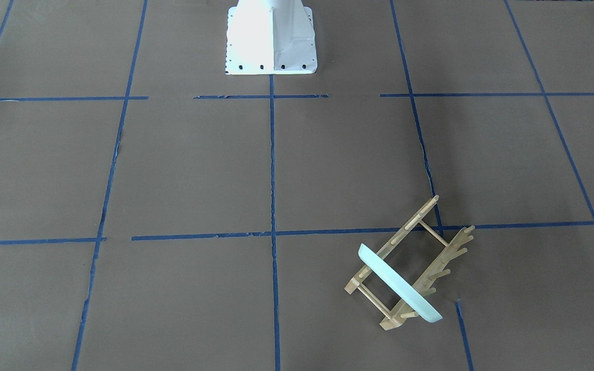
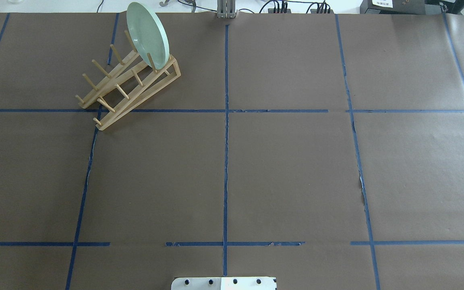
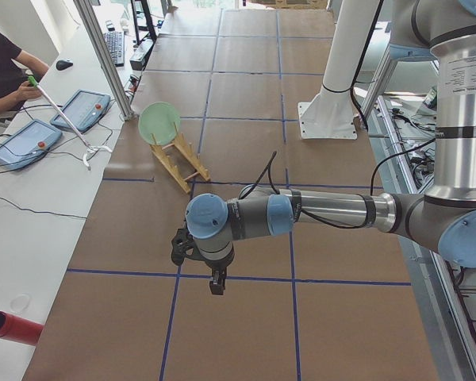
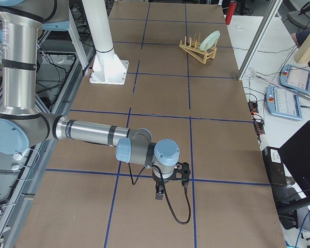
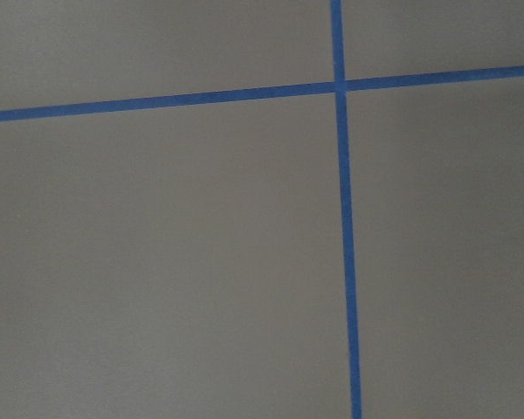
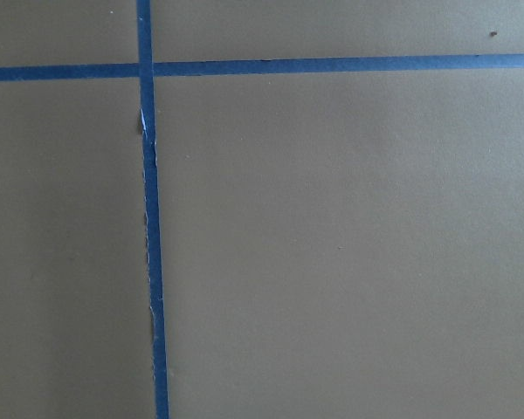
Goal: Place plate on rack
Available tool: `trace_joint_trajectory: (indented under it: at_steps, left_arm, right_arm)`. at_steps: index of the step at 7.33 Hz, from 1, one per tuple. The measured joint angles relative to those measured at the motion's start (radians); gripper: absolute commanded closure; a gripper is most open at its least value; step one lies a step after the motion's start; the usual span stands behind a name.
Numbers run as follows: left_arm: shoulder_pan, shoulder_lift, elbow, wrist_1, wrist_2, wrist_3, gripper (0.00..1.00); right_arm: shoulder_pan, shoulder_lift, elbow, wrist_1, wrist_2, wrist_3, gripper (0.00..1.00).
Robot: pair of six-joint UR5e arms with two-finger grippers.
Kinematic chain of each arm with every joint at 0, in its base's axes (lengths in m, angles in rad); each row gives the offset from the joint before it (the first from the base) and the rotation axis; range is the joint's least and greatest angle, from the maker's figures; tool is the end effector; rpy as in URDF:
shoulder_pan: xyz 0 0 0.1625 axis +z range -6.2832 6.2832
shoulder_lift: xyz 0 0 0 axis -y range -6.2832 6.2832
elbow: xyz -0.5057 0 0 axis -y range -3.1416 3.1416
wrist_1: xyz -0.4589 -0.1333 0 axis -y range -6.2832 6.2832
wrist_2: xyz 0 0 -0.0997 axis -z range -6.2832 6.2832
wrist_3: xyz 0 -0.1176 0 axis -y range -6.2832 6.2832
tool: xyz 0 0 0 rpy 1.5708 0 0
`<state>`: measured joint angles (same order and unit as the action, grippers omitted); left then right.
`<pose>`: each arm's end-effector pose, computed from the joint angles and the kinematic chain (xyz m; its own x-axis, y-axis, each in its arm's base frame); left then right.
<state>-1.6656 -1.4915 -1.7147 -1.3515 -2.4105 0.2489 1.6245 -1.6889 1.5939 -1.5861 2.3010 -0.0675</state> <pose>-0.0933 -0.4977 0.7299 0.6567 0.0704 -0.7508 -0.0704 0.9970 0.0319 0.0809 -0.4830 0.8063 0.7419 0.0461 0.6689 -0.0033 0.9979 -0.0651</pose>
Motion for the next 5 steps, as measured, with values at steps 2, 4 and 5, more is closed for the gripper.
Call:
trace_joint_trajectory:
  at_steps: [2, 4, 5]
  left_arm:
    - [0.002, 0.002, 0.0, -0.011, -0.028, 0.0, 0.0]
    - [0.002, 0.003, 0.004, -0.018, -0.017, -0.005, 0.0]
    - [0.003, -0.001, 0.01, -0.024, -0.016, -0.006, 0.0]
  right_arm:
    - [0.0, 0.0, 0.0, 0.0, 0.0, 0.0, 0.0]
    - [0.0, 0.0, 0.0, 0.0, 0.0, 0.0, 0.0]
    - [0.0, 0.0, 0.0, 0.0, 0.0, 0.0, 0.0]
